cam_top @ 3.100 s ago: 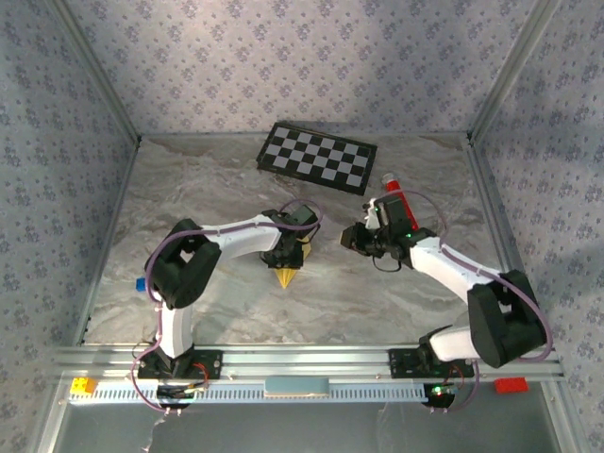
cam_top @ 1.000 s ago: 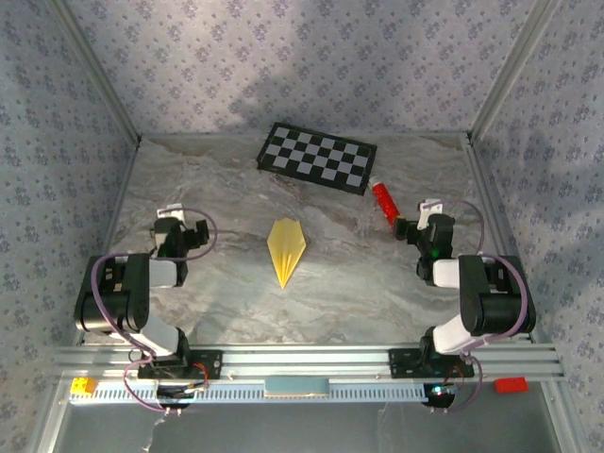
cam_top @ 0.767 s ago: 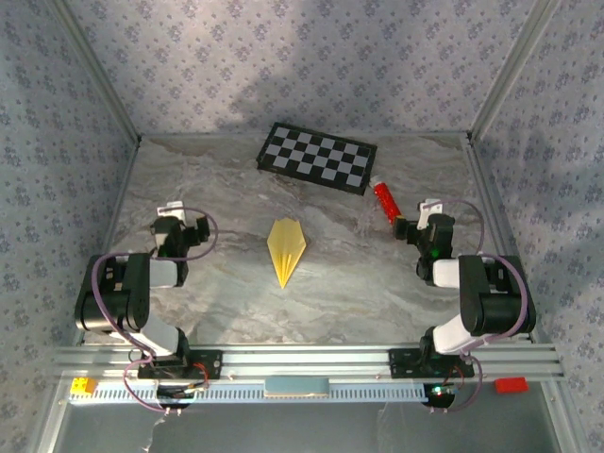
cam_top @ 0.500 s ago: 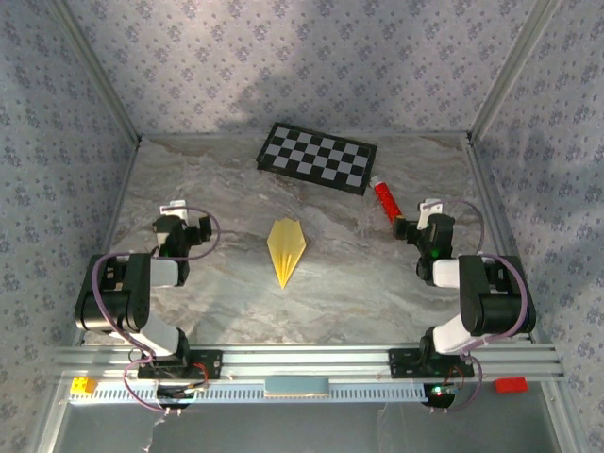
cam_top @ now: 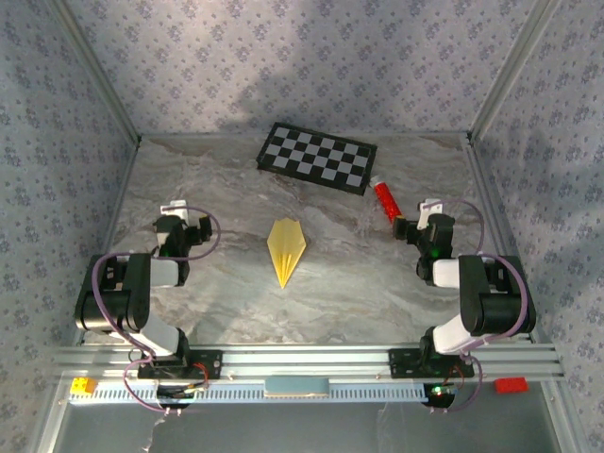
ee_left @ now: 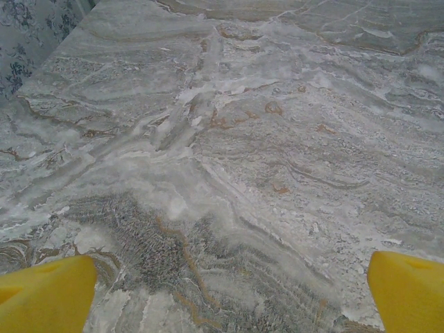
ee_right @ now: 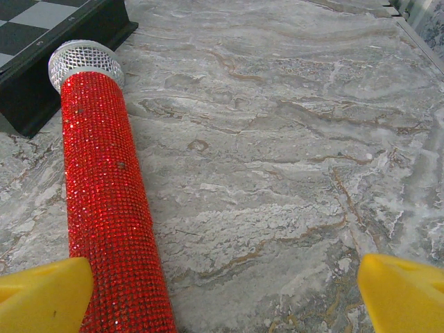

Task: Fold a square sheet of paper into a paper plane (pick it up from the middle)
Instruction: Reset both arms

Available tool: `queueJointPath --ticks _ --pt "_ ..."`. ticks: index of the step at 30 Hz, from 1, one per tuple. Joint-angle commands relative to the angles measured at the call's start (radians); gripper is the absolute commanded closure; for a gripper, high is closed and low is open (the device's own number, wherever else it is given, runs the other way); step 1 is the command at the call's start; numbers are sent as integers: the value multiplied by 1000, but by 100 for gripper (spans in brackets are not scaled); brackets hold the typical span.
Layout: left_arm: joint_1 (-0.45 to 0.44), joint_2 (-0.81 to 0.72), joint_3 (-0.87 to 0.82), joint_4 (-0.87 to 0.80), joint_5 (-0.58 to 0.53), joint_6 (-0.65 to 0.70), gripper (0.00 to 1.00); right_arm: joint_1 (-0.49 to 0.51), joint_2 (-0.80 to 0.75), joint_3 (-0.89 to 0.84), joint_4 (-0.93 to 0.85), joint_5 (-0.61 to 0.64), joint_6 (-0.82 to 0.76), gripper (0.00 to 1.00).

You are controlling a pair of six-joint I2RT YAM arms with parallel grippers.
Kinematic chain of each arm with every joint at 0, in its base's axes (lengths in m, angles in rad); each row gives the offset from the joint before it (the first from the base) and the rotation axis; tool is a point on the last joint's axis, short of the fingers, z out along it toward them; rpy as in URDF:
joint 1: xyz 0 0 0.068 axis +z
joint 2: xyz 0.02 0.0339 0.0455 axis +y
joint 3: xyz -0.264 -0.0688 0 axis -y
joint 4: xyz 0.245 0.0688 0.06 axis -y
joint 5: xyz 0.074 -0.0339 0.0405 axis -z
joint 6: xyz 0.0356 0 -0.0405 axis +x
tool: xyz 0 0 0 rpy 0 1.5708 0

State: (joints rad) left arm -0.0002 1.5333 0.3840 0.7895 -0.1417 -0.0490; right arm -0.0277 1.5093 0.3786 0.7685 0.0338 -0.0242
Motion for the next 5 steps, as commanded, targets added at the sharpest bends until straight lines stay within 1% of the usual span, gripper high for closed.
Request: queueJointPath --ticks 1,5 --pt "0 1 24 34 14 11 0 -3 8 18 23 9 -5 0" --pt "-1 1 24 34 14 12 0 -2 8 17 25 11 -4 0"
